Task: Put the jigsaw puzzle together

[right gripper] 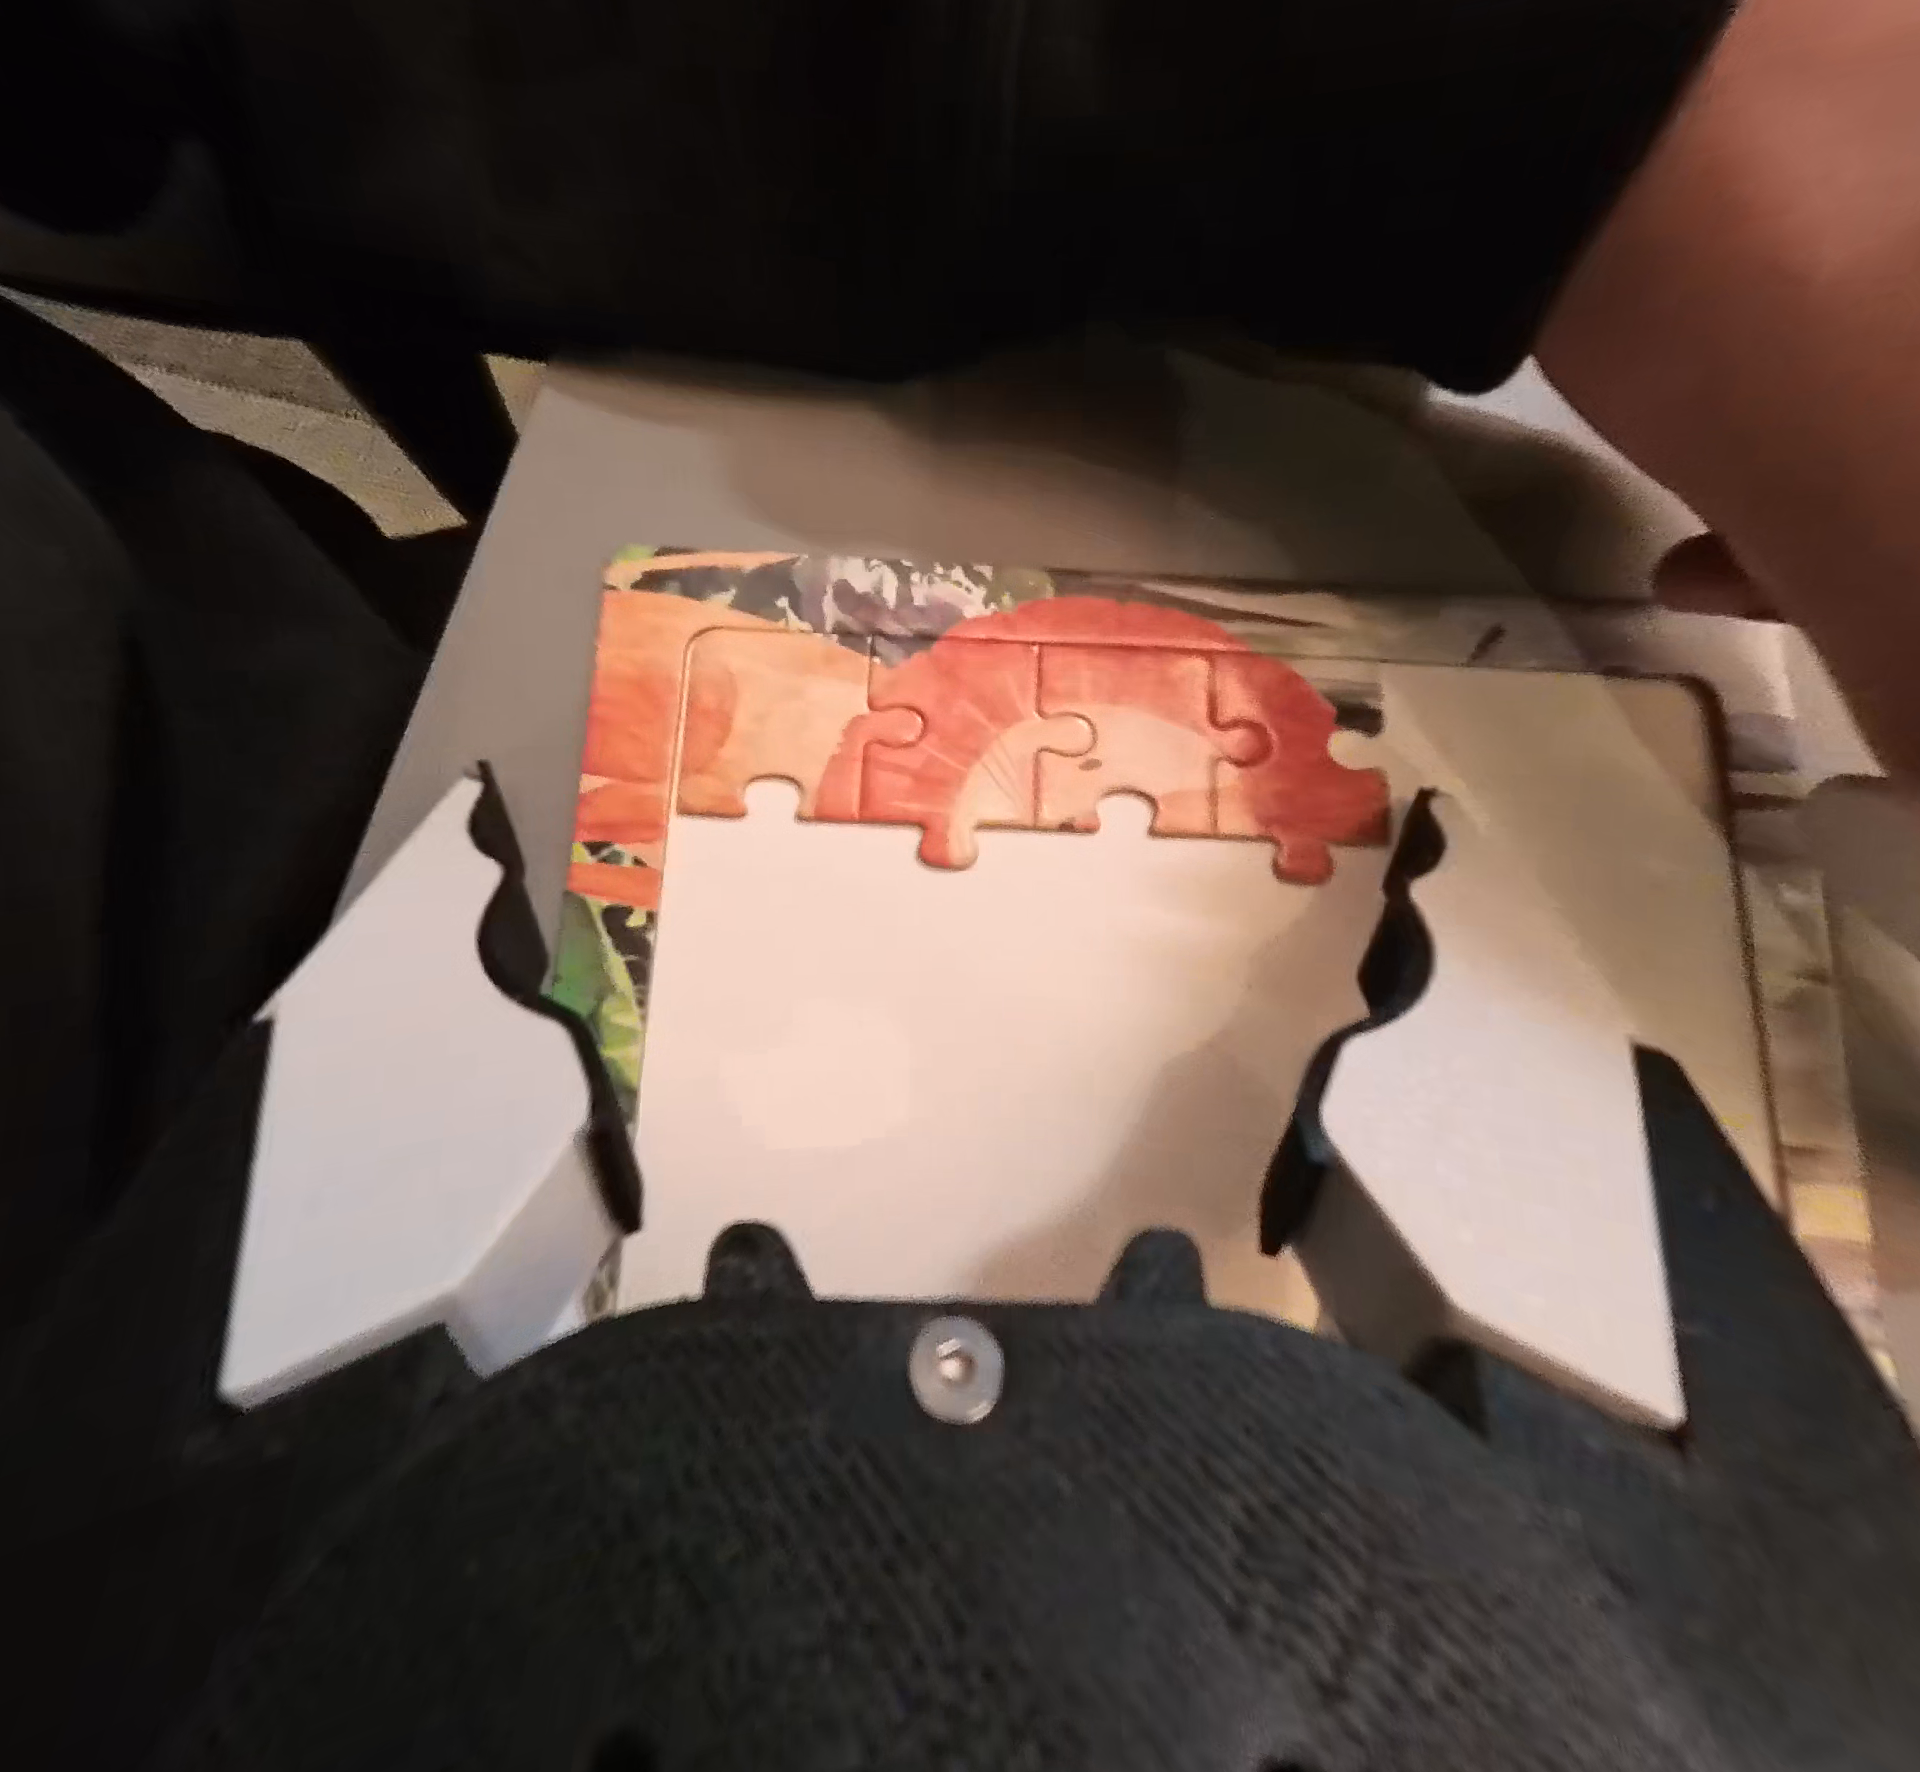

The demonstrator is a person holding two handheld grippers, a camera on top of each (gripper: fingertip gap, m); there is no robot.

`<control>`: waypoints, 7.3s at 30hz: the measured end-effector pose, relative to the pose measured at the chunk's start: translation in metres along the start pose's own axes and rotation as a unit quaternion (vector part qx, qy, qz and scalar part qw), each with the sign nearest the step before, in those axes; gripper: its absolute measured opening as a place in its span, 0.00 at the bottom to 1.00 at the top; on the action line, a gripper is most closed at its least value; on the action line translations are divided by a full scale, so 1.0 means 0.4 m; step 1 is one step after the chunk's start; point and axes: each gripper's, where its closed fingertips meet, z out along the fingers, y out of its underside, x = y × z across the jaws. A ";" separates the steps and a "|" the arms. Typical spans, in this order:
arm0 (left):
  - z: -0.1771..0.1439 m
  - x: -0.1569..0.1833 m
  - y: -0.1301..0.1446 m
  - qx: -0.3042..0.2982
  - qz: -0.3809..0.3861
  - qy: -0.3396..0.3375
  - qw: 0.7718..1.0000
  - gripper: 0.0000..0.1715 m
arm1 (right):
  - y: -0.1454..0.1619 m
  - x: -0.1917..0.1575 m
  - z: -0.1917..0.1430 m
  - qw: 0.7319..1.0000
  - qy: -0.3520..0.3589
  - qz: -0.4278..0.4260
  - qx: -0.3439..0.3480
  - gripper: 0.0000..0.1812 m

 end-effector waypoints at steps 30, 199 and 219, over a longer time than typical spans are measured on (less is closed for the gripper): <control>-0.065 -0.109 -0.027 0.059 -0.068 -0.081 0.993 0.00 | 0.013 0.051 -0.021 0.999 0.030 0.040 0.005 0.78; -0.133 -0.005 -0.132 0.186 -0.085 0.044 0.978 0.00 | 0.215 0.337 -0.491 0.916 0.306 0.180 0.187 0.03; -0.119 -0.005 -0.122 0.170 -0.074 0.032 0.982 0.00 | 0.461 0.302 -0.969 0.776 0.550 0.215 0.224 0.02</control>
